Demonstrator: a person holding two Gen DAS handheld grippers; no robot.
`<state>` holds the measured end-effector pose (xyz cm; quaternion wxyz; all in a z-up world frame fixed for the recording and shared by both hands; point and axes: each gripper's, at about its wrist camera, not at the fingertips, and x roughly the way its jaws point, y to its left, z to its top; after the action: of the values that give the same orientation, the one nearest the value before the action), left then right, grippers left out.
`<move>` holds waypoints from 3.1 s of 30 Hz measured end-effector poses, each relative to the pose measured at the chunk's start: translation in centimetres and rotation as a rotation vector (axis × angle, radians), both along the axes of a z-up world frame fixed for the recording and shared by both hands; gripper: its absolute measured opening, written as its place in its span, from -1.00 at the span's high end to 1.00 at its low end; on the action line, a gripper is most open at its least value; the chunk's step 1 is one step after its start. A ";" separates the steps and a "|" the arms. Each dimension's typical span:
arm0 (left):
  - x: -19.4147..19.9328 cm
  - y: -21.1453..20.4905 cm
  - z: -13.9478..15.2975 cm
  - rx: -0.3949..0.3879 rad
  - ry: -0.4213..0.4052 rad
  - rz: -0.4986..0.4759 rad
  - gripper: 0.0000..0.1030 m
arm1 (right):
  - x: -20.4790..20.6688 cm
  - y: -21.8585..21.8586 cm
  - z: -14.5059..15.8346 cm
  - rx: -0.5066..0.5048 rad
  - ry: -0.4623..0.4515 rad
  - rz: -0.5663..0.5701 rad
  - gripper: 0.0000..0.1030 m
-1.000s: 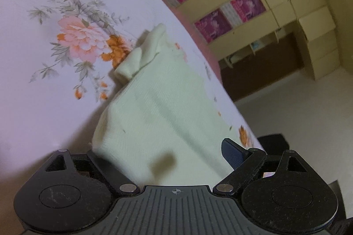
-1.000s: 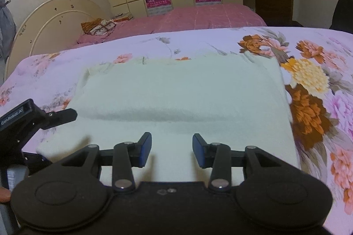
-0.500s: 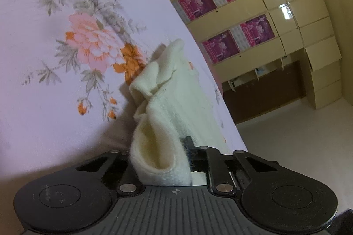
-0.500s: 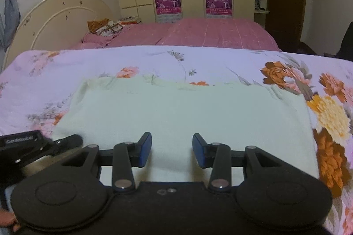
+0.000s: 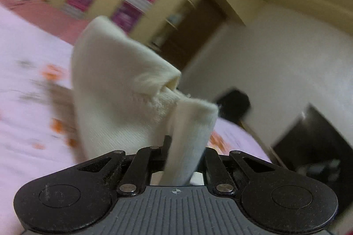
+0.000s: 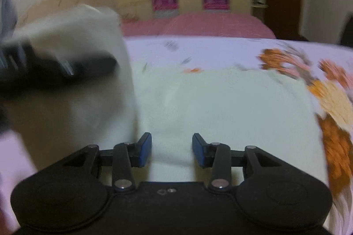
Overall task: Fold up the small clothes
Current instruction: 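Fold the held side edge over toward the middle and open the left tool, then grasp the opposite side edge of the sweater with the right tool, then fold the held edge over onto the stack and open the right tool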
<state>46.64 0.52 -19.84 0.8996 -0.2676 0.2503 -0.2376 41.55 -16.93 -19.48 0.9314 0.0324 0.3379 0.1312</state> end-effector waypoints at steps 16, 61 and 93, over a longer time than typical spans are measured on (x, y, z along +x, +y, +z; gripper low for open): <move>-2.1 -5.7 -1.6 0.142 0.164 -0.185 -0.26 | -4.7 -14.2 1.9 0.228 0.059 -0.254 0.02; 0.5 -1.8 -2.7 0.203 0.149 -0.007 -0.26 | 0.1 -12.9 3.1 0.385 -0.023 -0.184 0.77; -3.8 -3.8 -2.3 0.330 0.196 -0.066 -0.26 | -7.6 -12.9 -0.7 0.046 0.166 -0.141 0.82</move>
<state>42.80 -3.31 -22.14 0.8942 -0.1300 0.3810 -0.1956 33.92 -29.84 -20.22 0.9061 0.0885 0.4079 0.0698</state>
